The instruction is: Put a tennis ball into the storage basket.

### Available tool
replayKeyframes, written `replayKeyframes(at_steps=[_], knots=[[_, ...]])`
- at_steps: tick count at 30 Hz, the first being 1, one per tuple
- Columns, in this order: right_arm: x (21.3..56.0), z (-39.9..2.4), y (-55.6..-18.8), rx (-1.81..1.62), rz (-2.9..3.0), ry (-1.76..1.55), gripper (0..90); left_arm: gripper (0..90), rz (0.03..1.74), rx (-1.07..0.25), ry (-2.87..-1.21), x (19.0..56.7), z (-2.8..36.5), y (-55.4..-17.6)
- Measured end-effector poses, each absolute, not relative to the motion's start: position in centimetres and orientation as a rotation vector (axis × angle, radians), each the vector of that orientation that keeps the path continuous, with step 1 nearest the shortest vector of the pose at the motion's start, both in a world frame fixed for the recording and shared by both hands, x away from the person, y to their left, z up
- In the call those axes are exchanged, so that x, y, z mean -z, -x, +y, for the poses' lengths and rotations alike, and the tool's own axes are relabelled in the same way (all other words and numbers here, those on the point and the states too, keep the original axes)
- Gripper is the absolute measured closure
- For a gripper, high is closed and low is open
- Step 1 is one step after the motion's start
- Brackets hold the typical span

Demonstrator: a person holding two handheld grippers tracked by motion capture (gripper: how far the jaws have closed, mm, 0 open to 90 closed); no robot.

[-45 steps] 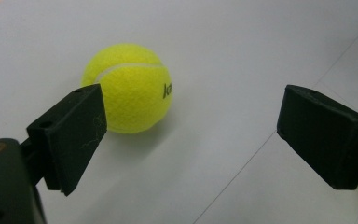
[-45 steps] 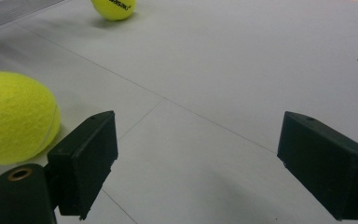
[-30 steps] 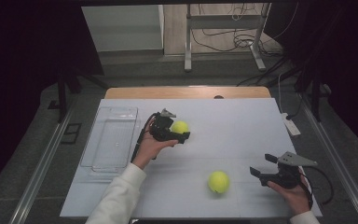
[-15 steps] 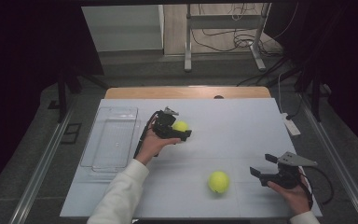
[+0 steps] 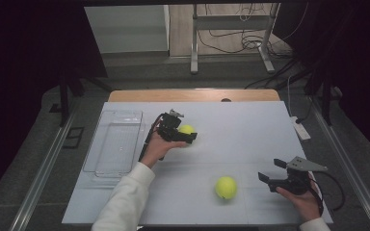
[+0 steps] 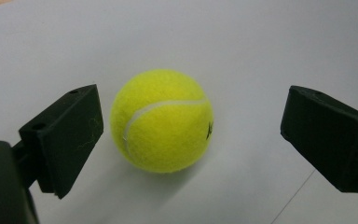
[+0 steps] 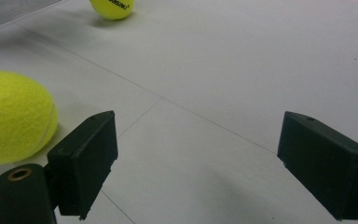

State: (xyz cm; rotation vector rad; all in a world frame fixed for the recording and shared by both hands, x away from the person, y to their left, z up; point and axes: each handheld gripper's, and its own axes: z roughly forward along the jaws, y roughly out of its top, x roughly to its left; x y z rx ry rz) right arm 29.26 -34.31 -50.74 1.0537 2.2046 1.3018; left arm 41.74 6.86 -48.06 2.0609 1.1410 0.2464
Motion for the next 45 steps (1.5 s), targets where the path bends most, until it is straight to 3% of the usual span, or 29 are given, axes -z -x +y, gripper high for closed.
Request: replayKeyframes(at_steps=[45], knots=[[50.8,-34.3,-29.3,-1.295,2.207,-1.052,12.3,8.6,1.244,-0.18,-2.118,50.8,6.0,-44.3]])
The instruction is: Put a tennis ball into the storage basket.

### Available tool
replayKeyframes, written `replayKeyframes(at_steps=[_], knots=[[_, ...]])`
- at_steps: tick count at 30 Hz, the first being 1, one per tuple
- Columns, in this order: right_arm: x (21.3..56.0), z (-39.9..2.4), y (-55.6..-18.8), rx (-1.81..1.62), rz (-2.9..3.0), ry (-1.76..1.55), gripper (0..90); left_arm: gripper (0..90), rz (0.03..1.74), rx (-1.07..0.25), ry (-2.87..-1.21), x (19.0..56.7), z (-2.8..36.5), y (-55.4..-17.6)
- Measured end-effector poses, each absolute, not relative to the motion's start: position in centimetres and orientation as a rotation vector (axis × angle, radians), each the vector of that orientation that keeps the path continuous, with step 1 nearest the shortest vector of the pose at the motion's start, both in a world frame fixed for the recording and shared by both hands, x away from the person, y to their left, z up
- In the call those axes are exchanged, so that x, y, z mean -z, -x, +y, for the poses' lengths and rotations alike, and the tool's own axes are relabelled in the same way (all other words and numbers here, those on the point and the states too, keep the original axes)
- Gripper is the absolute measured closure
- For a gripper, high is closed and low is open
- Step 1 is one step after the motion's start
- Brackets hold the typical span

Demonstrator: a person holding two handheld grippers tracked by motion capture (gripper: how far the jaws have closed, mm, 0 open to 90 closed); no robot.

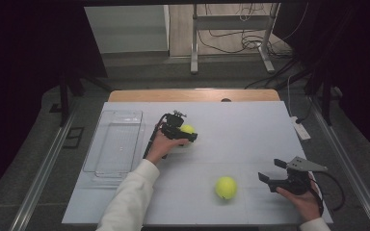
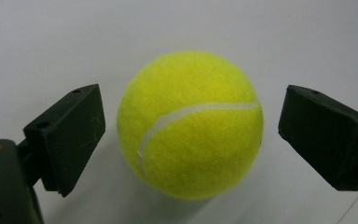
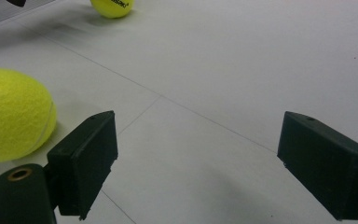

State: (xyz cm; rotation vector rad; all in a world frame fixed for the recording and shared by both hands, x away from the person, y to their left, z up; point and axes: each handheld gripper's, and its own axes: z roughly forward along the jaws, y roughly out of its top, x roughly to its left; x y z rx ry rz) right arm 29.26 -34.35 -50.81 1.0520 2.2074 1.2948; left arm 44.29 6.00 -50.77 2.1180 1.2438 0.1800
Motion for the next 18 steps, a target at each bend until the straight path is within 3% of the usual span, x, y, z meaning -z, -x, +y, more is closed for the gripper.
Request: replayKeyframes(at_steps=[8,18], knots=[[50.8,-34.38,-29.26,-1.293,2.207,-1.054,12.3,24.7,1.266,-0.183,-2.128,50.84,6.0,-44.33],[50.8,-34.42,-29.26,-1.294,2.205,-1.054,12.3,26.4,1.239,-0.235,-2.154,50.58,5.92,-44.01]])
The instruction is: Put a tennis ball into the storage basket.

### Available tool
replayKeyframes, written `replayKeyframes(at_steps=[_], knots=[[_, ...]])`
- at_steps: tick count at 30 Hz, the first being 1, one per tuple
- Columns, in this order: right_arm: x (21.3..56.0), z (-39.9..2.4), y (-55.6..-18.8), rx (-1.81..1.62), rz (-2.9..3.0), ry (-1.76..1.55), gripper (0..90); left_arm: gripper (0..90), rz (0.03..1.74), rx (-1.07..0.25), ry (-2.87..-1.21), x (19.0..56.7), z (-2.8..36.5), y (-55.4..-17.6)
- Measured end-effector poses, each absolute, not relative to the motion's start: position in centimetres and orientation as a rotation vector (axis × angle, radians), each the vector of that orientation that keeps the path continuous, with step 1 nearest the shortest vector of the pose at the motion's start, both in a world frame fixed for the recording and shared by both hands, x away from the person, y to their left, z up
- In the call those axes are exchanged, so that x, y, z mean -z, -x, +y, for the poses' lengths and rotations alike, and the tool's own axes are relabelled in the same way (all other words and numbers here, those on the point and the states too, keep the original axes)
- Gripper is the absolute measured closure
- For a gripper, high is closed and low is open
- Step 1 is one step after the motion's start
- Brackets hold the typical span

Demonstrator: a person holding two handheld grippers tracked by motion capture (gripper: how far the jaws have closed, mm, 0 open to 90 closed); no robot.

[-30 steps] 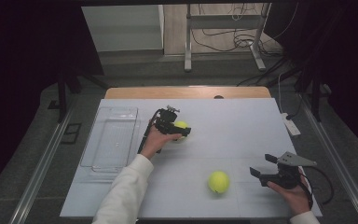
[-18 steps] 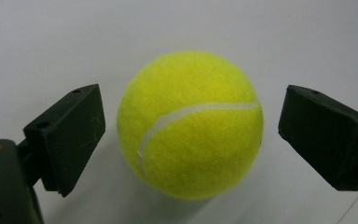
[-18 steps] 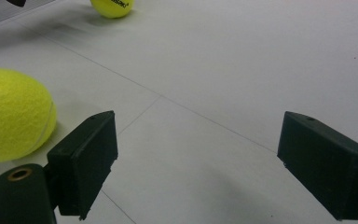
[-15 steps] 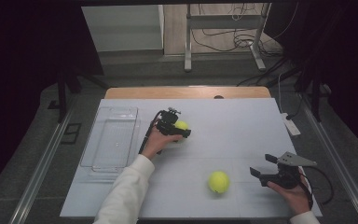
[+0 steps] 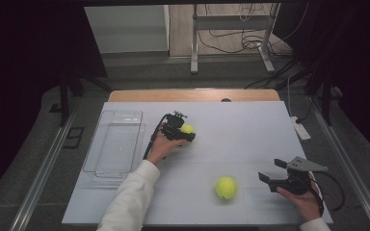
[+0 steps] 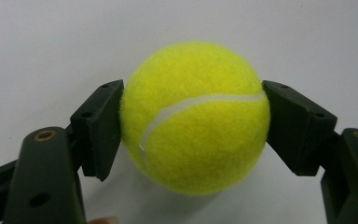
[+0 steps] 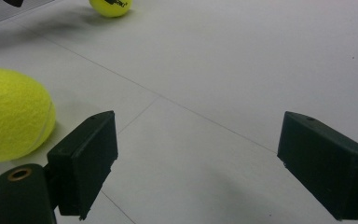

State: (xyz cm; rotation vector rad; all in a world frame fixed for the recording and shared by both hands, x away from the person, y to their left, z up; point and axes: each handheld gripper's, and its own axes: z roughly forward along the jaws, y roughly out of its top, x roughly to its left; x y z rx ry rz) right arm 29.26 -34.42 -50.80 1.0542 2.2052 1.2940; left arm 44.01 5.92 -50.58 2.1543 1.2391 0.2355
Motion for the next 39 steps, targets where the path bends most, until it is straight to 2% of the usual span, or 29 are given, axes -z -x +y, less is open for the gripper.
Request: replayKeyframes(at_steps=[39], knots=[[50.8,-34.4,-29.2,-1.287,2.197,-1.065,12.3,26.7,1.061,-0.25,-2.058,47.0,7.1,-39.6]])
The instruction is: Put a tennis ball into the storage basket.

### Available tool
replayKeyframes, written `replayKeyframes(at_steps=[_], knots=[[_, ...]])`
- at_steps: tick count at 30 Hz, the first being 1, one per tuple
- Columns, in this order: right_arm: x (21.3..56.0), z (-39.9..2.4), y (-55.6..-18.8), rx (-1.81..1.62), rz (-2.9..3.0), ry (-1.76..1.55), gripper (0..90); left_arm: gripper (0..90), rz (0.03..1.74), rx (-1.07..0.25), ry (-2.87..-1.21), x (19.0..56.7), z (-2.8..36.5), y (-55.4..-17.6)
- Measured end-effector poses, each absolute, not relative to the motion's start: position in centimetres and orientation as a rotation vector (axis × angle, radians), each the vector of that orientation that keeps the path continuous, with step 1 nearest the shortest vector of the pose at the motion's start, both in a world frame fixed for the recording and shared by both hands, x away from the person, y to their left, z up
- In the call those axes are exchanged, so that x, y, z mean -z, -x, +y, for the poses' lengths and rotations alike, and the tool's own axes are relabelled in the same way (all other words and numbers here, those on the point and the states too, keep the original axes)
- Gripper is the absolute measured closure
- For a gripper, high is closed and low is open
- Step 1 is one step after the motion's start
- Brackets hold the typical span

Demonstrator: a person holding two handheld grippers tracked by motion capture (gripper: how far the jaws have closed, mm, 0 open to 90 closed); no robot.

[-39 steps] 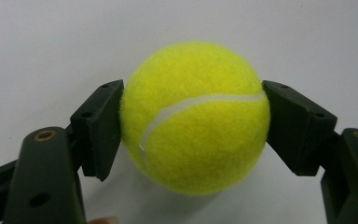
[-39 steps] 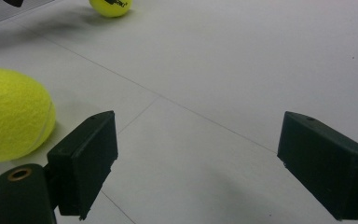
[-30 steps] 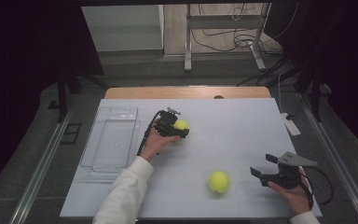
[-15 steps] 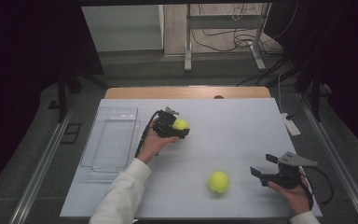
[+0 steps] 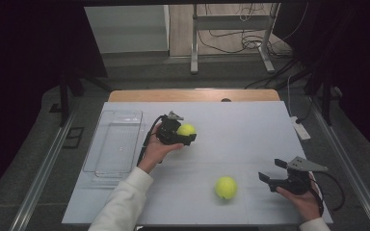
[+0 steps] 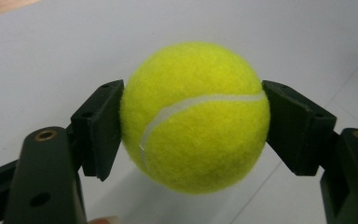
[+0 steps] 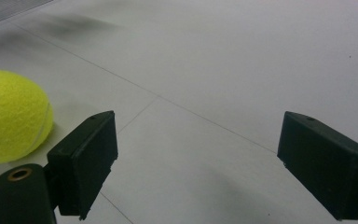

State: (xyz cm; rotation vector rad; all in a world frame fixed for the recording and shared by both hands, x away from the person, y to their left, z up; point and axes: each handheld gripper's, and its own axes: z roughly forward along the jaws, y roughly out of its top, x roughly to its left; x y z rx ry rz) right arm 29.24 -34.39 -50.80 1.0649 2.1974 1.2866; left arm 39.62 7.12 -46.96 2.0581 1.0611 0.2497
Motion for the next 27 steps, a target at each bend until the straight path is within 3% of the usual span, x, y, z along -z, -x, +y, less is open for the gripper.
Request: replayKeyframes(at_steps=[27], knots=[[50.9,-34.3,-29.2,-1.275,2.202,-1.059,12.3,26.6,1.024,-0.28,-2.028,46.1,8.2,-38.0]])
